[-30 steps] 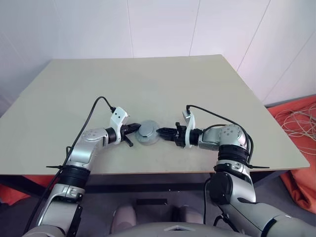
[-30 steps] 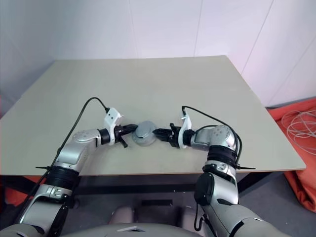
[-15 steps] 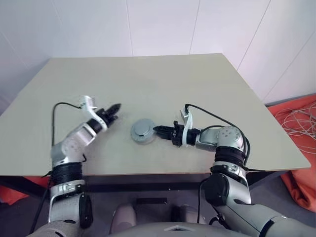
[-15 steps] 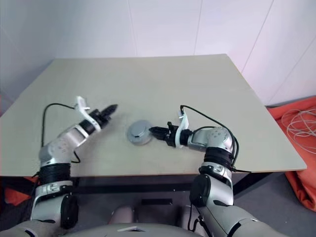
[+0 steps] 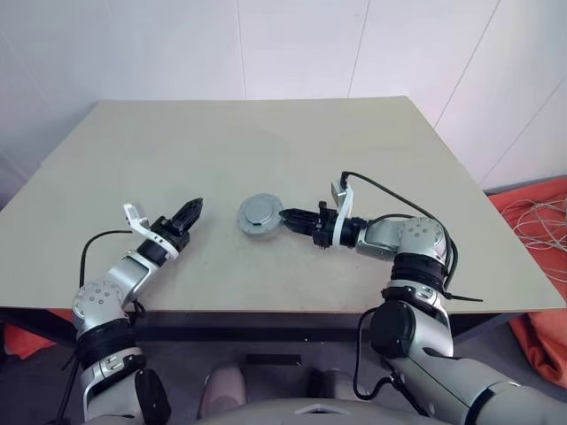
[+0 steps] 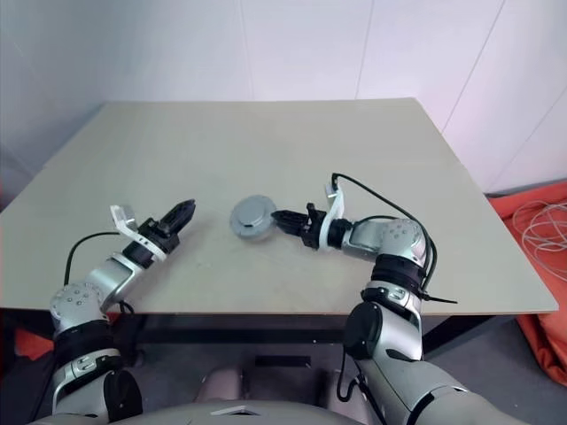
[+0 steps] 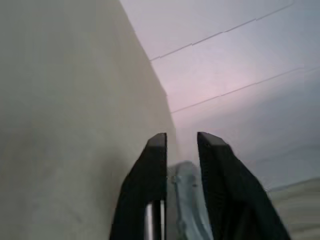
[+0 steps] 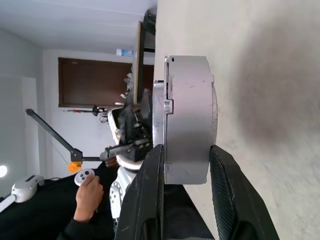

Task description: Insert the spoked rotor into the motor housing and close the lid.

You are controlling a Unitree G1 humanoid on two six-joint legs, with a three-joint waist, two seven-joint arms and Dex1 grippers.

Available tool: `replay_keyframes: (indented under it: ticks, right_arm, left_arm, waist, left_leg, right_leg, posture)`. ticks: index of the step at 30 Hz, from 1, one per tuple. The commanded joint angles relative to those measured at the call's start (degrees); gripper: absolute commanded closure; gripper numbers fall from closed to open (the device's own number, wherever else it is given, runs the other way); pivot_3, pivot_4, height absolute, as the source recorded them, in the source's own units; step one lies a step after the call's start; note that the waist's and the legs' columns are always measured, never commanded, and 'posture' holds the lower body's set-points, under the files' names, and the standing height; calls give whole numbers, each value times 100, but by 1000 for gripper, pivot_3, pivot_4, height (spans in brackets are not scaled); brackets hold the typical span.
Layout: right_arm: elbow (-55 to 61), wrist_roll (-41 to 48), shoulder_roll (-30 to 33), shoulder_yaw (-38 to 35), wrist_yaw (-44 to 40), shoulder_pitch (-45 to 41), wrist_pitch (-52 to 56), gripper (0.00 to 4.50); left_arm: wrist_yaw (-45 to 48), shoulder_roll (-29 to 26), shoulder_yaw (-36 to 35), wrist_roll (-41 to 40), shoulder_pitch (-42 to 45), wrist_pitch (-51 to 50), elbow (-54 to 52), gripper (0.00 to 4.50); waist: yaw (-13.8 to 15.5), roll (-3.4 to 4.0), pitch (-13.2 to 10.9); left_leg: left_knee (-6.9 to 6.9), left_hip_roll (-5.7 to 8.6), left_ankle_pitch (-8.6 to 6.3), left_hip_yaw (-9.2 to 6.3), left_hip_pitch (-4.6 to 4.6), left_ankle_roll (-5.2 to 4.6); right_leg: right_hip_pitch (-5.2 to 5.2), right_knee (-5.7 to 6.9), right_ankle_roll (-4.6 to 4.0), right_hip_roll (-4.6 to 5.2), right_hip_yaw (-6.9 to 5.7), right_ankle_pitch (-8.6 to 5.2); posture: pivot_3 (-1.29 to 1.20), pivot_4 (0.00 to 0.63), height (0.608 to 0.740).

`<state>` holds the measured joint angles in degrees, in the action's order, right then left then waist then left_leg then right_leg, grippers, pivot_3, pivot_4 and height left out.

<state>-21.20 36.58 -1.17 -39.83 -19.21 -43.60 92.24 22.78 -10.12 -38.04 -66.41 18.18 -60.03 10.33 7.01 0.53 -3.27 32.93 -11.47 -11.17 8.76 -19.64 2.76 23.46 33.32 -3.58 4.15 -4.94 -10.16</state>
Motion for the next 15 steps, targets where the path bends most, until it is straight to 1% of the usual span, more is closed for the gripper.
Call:
replay_keyframes:
  ticks: [1,6,8,12,15]
  right_arm:
    - [158,506,47,-55,-14,-336,26,3423]
    - [85,631,158,-79,43,-440,26,3423]
    - [77,683,175,-96,53,-480,26,3423]
    - [124,906,160,-13,85,-514,26,3423]
    - [143,1113,146,29,152,-503,26,3423]
  left_arm:
    - [13,-16,106,-614,-114,-461,-227,2298]
    - [-311,43,186,-1080,-124,-733,-95,601]
    - [-419,41,248,-1207,-142,-819,-59,21]
    - [-665,136,358,-1631,-105,-1033,39,0]
    - [-774,164,483,-1788,-90,-1081,60,0]
  waist:
    - [6,0,0]
    - [23,0,0]
    - [23,0,0]
    - [21,0,0]
    - [22,0,0]
  left_leg:
    - [-1,0,0,0,0,0]
    - [-6,2,0,-1,-4,-1]
    - [-10,2,0,-1,-4,0]
    - [-15,4,0,-1,-4,0]
    - [-17,5,0,-1,-5,-1]
  right_leg:
    - [0,-1,0,0,0,0]
    - [0,-7,6,0,0,-2]
    - [0,-7,6,0,-1,-2]
    - [0,-12,7,0,0,-3]
    - [0,-14,8,0,0,-3]
  posture:
    - [0,0,740]
    - [0,0,740]
    - [0,0,740]
    - [0,0,740]
    - [0,0,740]
